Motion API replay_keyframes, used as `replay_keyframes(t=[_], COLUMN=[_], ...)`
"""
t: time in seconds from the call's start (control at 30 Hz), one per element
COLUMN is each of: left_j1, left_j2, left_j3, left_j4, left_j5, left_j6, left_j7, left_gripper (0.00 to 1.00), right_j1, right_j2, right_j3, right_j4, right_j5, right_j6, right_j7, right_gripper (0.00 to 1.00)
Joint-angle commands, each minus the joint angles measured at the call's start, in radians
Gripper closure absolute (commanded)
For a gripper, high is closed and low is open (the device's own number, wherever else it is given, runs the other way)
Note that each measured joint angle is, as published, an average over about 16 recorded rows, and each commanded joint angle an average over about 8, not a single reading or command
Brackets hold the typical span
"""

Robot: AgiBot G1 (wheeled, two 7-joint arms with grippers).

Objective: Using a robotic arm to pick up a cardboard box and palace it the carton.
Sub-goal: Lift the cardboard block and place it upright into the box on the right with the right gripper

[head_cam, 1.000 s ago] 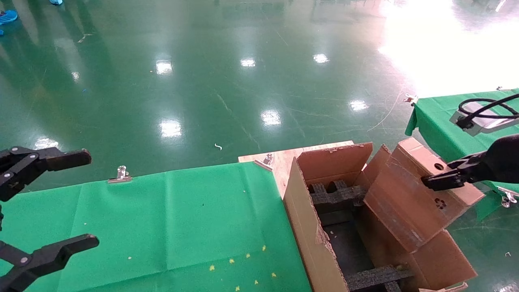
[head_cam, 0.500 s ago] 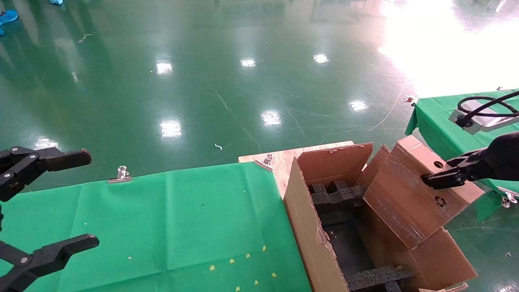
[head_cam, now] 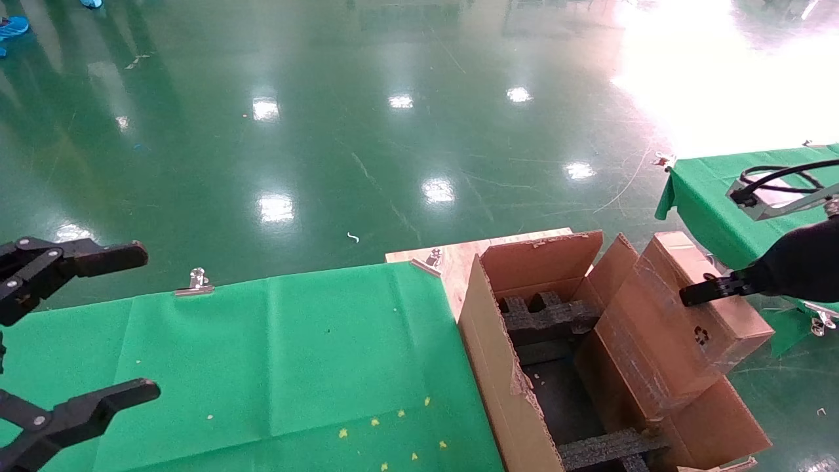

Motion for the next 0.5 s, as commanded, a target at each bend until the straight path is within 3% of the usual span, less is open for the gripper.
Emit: replay_keyframes(t=[0.03,0.2,0.5], left_j1=[0.000,0.000,0.000], left_j2=[0.000,0.000,0.000], left_j3=[0.000,0.000,0.000], left_j4=[0.000,0.000,0.000], left_j5=[0.000,0.000,0.000], left_j6=[0.000,0.000,0.000], left_j7=[0.000,0.000,0.000], left_gripper=[0.00,0.00,0.00], right_j1=[-0.003,-0.026,-0.068], right_j2=[0.003,0.013,0.008], right_j3=[-0.008,-0.028,-0.050], right_j4=[0.044,0.120,0.132], right_j5=[-0.027,-0.094,-0.138], right_j6=[0.010,0.056,0.113], right_j7=[0.090,0.198,0.251], right_gripper=[1.00,1.00,1.00])
